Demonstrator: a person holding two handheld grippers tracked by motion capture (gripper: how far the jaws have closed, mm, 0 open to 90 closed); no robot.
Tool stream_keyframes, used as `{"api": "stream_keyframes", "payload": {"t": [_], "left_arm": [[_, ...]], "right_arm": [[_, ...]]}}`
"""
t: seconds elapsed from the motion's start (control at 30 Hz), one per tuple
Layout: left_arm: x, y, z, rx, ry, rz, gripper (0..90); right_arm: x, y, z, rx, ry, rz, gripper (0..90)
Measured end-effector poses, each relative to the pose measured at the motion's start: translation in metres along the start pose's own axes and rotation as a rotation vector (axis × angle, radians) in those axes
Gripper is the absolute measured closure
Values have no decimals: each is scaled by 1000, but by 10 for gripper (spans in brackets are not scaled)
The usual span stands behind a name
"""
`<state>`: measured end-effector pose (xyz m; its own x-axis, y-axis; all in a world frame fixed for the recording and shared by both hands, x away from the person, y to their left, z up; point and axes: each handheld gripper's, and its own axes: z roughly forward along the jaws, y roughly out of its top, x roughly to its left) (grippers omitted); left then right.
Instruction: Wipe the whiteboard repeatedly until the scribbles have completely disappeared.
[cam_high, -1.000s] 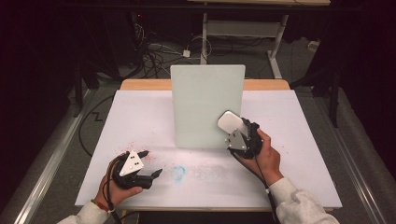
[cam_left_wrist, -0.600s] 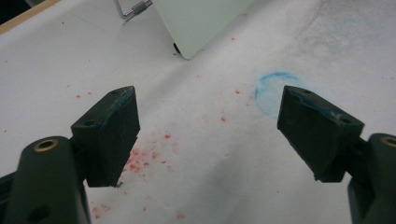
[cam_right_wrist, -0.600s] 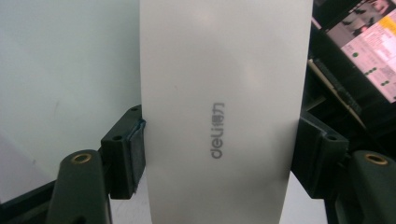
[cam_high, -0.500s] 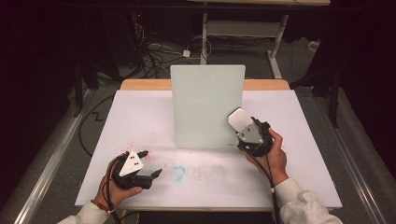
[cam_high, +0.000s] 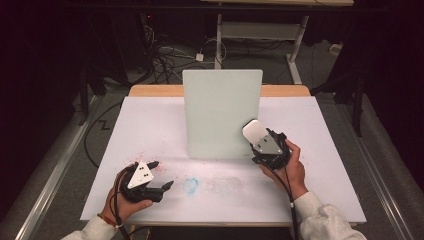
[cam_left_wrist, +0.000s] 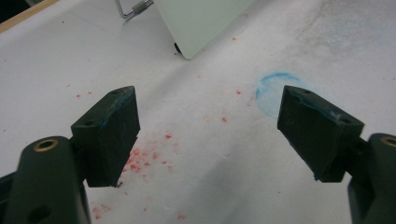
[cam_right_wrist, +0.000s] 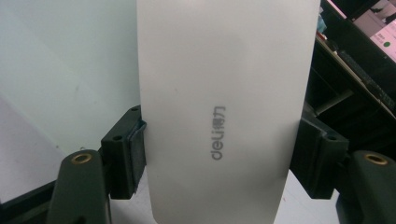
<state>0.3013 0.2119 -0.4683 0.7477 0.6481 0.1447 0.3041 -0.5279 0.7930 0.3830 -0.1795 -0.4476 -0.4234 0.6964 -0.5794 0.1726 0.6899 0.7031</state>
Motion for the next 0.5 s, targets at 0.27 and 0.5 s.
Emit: {"api": "stream_keyframes", "payload": {"t": [0.27, 0.5], "left_arm": [[2, -1, 1, 5, -5, 0, 204], [2, -1, 1, 7, -5, 1, 204]], "right_arm": [[-5, 3, -5, -35, 18, 31, 308], [-13, 6, -14, -77, 34, 57, 308]]}}
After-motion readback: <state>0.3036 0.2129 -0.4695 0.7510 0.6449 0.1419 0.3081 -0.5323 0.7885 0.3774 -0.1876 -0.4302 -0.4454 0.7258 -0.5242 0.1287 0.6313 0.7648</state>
